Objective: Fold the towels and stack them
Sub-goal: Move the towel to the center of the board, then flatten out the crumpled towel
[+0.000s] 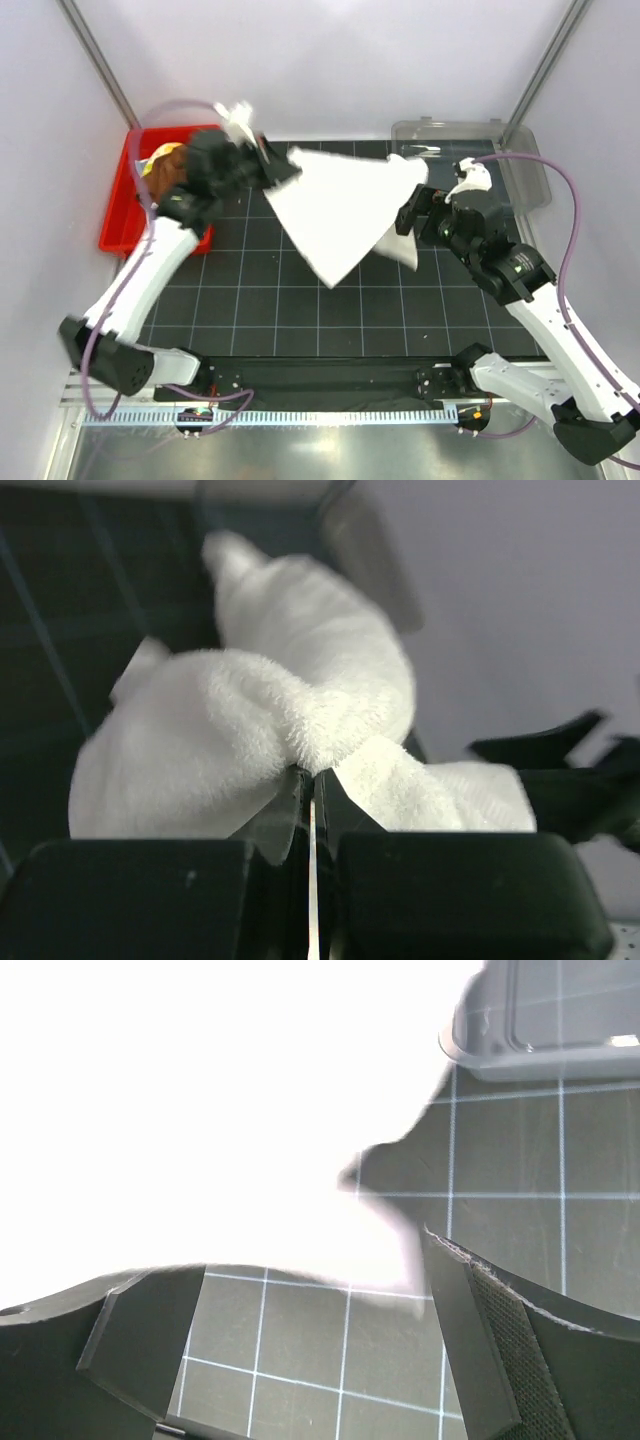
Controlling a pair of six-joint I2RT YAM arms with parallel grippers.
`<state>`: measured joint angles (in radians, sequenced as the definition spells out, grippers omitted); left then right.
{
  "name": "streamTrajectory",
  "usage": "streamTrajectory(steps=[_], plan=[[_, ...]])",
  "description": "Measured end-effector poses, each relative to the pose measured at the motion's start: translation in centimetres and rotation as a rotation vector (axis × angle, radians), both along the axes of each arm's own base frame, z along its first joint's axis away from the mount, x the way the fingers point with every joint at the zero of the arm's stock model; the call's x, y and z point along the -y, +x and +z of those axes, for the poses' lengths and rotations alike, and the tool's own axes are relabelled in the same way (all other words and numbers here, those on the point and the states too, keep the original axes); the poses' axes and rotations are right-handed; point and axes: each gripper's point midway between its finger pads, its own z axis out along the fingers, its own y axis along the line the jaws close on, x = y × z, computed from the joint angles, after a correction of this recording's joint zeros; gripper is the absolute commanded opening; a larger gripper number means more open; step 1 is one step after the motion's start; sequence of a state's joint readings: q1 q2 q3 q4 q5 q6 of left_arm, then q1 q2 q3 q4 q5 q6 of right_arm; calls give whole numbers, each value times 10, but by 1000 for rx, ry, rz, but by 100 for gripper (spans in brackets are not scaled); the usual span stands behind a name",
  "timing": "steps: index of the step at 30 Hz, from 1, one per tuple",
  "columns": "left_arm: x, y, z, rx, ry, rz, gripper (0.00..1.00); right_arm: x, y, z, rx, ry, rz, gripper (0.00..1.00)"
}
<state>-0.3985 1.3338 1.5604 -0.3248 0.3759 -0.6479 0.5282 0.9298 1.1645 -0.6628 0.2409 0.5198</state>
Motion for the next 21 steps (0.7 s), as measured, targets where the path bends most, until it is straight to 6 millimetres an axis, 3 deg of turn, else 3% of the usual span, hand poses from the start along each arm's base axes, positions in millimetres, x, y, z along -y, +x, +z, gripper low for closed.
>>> streamTrajectory(steps=[2, 3, 5, 7, 8, 10, 13, 16, 18, 21], plan=[[9, 4, -111, -248, 77, -5, 11, 3, -4, -9, -22, -8, -11, 98], [10, 4, -159, -357, 115, 2, 22, 4, -5, -18, -44, -18, -12, 96], [1, -11, -274, -627, 232, 29, 33, 4, -5, -40, -98, -44, -14, 93], [-19, -43, -355, -855, 357, 61, 44, 4, -7, -71, -185, -82, -20, 87], [-26, -54, -370, -910, 393, 72, 46, 3, -8, -89, -237, -101, -23, 86], [-39, -65, -377, -946, 453, 102, 51, 2, -13, -129, -349, -135, -23, 84], [-46, -54, -346, -827, 507, 147, 55, 6, -39, -183, -504, -167, -11, 81], [-43, -52, -300, -666, 516, 166, 57, 9, -64, -216, -609, -154, -4, 78], [-35, -65, -280, -592, 504, 145, 57, 9, -77, -232, -657, -124, -12, 74], [-21, -102, -283, -567, 510, 76, 57, 9, -94, -251, -705, -61, -36, 70]])
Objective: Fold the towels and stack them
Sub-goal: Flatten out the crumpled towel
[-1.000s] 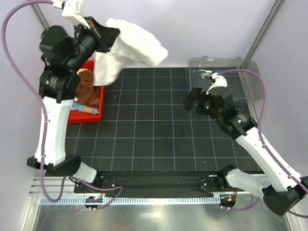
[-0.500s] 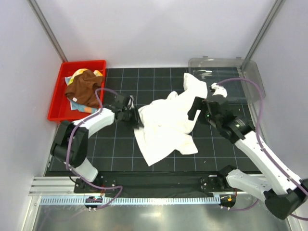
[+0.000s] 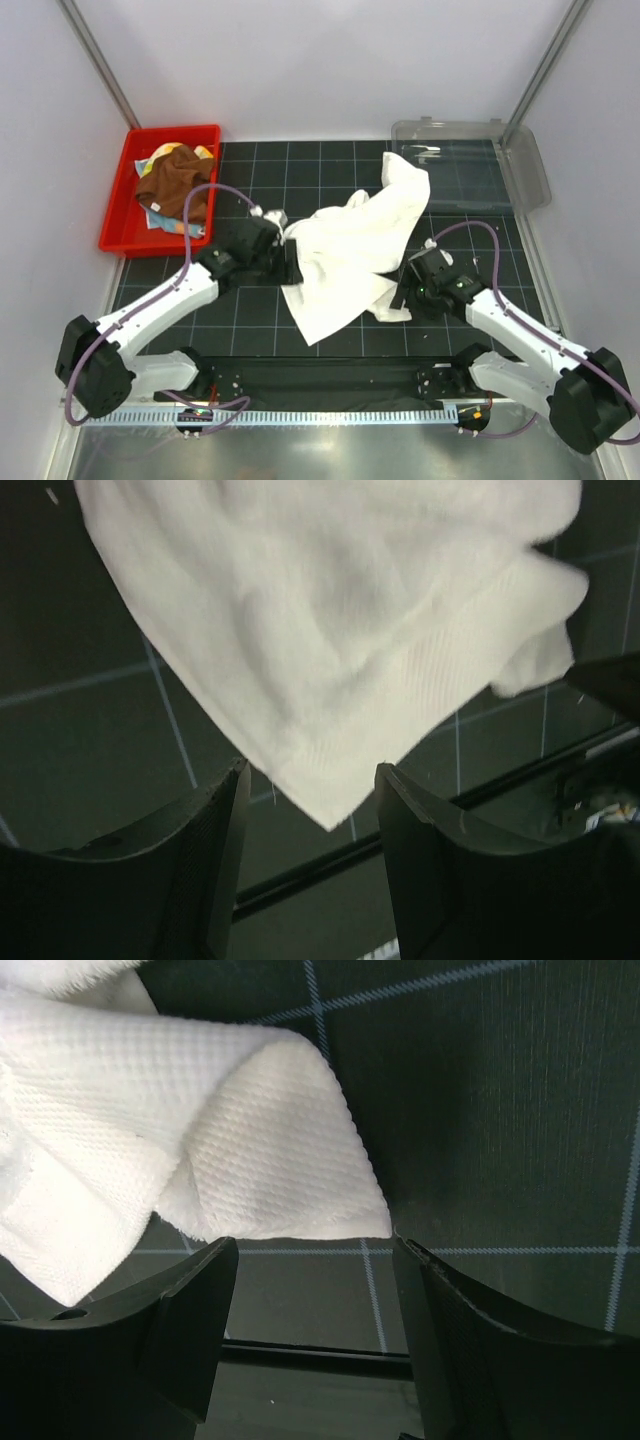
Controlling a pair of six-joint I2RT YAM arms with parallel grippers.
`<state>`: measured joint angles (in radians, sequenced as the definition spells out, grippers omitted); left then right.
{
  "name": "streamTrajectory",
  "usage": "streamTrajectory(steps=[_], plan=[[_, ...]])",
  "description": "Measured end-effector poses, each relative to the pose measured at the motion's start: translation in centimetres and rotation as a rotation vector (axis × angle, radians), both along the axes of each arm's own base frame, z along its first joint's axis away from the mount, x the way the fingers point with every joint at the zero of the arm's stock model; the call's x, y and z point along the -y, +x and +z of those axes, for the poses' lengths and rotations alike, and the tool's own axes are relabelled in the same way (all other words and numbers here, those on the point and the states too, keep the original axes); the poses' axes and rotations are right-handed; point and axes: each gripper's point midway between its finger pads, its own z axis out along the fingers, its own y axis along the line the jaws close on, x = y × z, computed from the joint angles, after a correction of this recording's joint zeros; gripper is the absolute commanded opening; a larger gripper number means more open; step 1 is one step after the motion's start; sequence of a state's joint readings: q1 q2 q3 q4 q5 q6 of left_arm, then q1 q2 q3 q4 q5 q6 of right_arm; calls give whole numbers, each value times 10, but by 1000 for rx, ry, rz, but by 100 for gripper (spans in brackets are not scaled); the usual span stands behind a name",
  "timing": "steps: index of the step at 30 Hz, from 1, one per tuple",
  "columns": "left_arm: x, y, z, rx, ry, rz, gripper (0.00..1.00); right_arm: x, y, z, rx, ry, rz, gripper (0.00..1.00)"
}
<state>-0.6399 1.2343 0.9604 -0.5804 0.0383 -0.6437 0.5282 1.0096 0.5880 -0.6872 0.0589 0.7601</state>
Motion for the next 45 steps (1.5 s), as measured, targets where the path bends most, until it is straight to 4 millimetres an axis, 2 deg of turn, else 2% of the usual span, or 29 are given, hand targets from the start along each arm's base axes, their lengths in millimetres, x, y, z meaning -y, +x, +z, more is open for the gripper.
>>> streamTrajectory(steps=[5, 8, 10, 15, 19, 22, 23, 25, 26, 29, 32, 40, 43, 45], plan=[[3, -77, -63, -166, 55, -73, 59, -2, -11, -12, 16, 87, -71, 67], [0, -99, -83, -220, 83, -57, 61, -4, -13, -20, 25, 130, -115, 66], [3, -106, -87, -226, 61, -43, 61, -3, -15, -25, 27, 146, -144, 67], [10, -116, -95, -225, -29, 14, 62, -3, -11, -27, 82, 197, -193, 67], [2, -122, -113, -248, -37, 80, 63, -5, -6, -27, 133, 248, -213, 66], [3, -119, -116, -247, -59, 119, 63, -8, -3, -27, 167, 279, -219, 54], [5, -118, -116, -243, -70, 126, 63, -7, -2, -28, 175, 282, -223, 44], [10, -115, -115, -243, -96, 142, 63, -5, -1, -31, 182, 277, -230, 32], [12, -114, -116, -243, -110, 149, 63, -4, -1, -33, 184, 271, -236, 20], [20, -112, -115, -242, -160, 169, 63, 2, 2, -34, 206, 240, -243, 1], [27, -111, -114, -242, -204, 189, 62, 4, 7, -28, 231, 221, -237, 1], [47, -119, -117, -265, -253, 227, 55, -3, 25, 10, 327, 257, -215, 1], [58, -120, -120, -278, -257, 238, 48, -5, 25, 13, 331, 262, -205, 1], [67, -119, -121, -290, -263, 249, 38, -5, 26, 14, 334, 261, -197, 1]])
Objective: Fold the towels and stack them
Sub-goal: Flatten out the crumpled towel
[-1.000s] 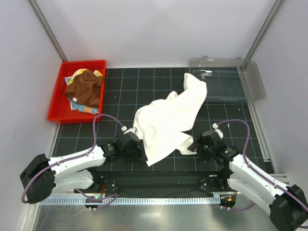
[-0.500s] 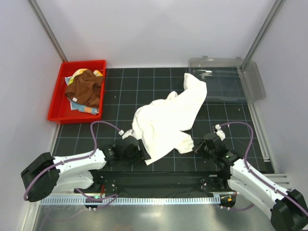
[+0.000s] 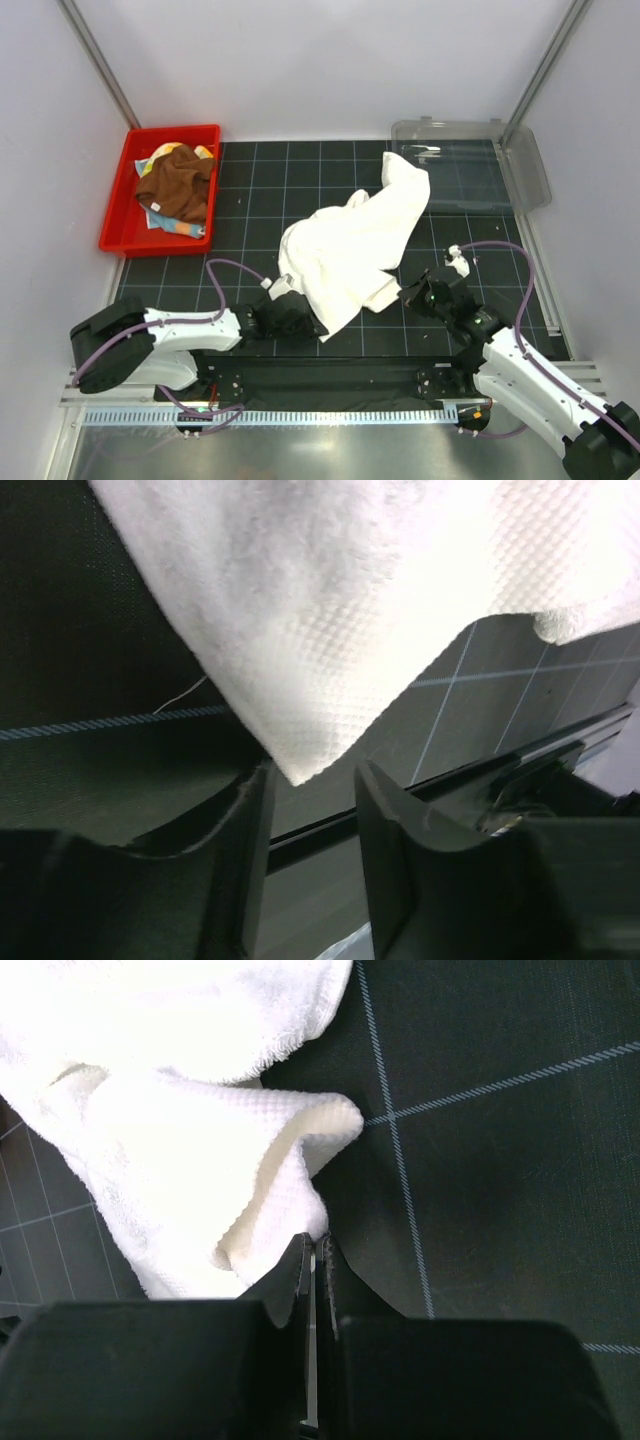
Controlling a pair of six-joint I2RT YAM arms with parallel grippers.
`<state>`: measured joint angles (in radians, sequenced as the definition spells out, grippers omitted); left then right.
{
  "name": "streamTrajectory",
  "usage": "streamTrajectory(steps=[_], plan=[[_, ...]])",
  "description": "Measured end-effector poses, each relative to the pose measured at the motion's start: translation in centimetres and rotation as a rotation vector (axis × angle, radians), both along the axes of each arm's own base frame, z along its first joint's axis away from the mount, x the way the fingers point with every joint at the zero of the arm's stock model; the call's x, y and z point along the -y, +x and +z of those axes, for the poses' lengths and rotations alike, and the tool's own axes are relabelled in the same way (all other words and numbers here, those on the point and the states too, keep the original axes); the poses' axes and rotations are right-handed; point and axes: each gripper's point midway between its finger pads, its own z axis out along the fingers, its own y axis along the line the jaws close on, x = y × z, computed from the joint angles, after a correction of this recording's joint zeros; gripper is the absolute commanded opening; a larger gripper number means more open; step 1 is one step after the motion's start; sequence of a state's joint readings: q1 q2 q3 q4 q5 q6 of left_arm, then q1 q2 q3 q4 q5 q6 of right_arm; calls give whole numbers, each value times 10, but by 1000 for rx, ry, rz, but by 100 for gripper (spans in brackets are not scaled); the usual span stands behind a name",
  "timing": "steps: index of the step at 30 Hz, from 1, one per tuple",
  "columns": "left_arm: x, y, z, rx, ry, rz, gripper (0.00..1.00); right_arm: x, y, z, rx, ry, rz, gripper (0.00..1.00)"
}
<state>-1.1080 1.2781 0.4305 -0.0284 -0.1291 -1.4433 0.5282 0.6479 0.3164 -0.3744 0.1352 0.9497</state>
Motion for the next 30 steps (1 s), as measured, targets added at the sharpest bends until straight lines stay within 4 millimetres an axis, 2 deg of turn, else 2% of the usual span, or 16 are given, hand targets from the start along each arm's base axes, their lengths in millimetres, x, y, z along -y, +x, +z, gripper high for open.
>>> streamTrajectory(steps=[1, 2, 5, 8, 11, 13, 16, 18, 19, 21, 22, 23, 25, 27, 30], plan=[[3, 1, -1, -5, 0, 7, 33, 0, 0, 1, 4, -3, 4, 1], [6, 3, -3, -7, 1, 13, 20, 0, 1, 2, 8, -6, 8, 1], [7, 7, -7, -8, 27, 34, 0, 0, 2, 7, 26, -27, 30, 1], [-3, 15, -6, 1, 98, 41, 0, 0, 9, 25, 61, -59, 56, 1], [-34, 41, 7, 41, 194, 100, 0, -1, 22, 54, 103, -111, 76, 1], [-56, 67, 30, 82, 208, 155, 0, -3, 35, 75, 134, -147, 86, 1], [-84, 116, 72, 164, 182, 250, 0, -10, 55, 97, 152, -204, 118, 1], [-99, 146, 93, 201, 182, 274, 0, -17, 69, 99, 137, -254, 157, 1], [-103, 158, 99, 211, 196, 260, 9, -21, 77, 97, 114, -279, 179, 1], [-98, 172, 104, 225, 235, 170, 30, -33, 98, 91, 57, -315, 232, 1], [-92, 176, 107, 234, 244, 112, 46, -42, 111, 90, 32, -313, 263, 1], [-85, 178, 108, 247, 247, 52, 52, -52, 127, 90, 16, -298, 291, 1], [-76, 175, 111, 267, 235, -48, 60, -63, 158, 88, -2, -276, 313, 1], [-66, 166, 114, 291, 207, -161, 61, -68, 192, 83, -18, -253, 314, 1], [-50, 153, 119, 351, 200, -306, 62, -64, 226, 74, -41, -200, 300, 1]])
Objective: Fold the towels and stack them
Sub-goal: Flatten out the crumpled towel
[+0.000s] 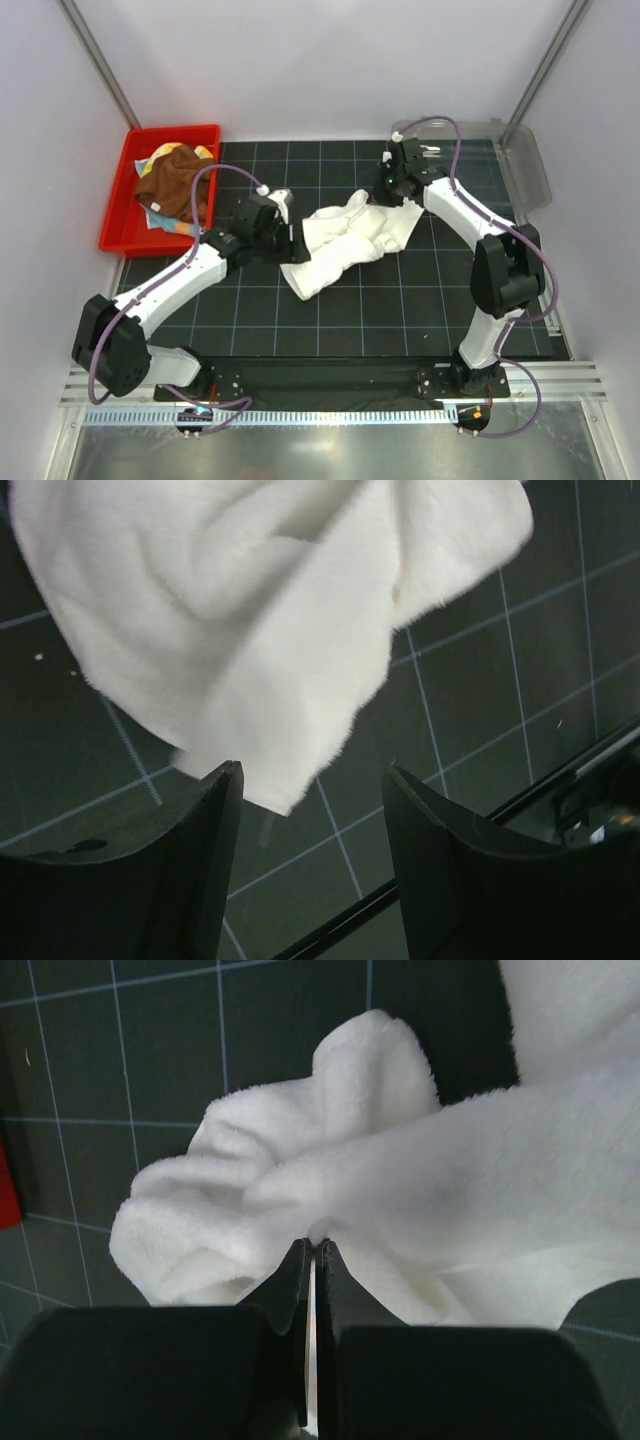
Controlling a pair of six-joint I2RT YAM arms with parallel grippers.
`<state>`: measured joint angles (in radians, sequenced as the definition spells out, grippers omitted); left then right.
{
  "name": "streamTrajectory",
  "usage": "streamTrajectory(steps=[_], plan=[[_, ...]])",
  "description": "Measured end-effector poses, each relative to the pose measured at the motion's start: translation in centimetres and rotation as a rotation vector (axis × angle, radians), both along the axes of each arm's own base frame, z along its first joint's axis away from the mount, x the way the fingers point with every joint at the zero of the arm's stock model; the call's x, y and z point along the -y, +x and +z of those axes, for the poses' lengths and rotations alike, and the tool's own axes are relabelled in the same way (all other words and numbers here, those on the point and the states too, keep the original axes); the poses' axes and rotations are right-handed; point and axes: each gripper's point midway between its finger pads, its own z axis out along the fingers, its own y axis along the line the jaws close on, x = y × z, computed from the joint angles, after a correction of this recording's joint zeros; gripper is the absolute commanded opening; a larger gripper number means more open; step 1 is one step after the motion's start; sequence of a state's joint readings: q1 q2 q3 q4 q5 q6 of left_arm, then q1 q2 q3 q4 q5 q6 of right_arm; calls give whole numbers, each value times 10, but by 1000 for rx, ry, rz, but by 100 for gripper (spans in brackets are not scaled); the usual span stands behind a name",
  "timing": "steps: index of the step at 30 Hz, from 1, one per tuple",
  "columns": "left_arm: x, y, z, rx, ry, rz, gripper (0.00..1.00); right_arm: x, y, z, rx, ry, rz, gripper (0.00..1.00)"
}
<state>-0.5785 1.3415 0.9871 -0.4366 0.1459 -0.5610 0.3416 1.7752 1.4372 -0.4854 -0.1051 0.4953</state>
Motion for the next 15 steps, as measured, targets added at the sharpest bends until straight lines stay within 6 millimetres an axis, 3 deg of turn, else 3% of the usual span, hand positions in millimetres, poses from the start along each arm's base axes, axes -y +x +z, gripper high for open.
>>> streamTrajectory(steps=[3, 7, 10, 15], plan=[[23, -19, 1, 64, 51, -153, 63, 9, 16, -10, -27, 31, -18, 1], [45, -30, -1, 142, 139, -280, 69, 11, 18, -14, -45, 54, -13, 1], [37, -14, -5, 167, 199, -255, 71, 5, 18, -11, -35, 71, 9, 1], [0, 14, -11, 120, 205, -142, 71, 9, 8, -17, -44, 61, 34, 1]])
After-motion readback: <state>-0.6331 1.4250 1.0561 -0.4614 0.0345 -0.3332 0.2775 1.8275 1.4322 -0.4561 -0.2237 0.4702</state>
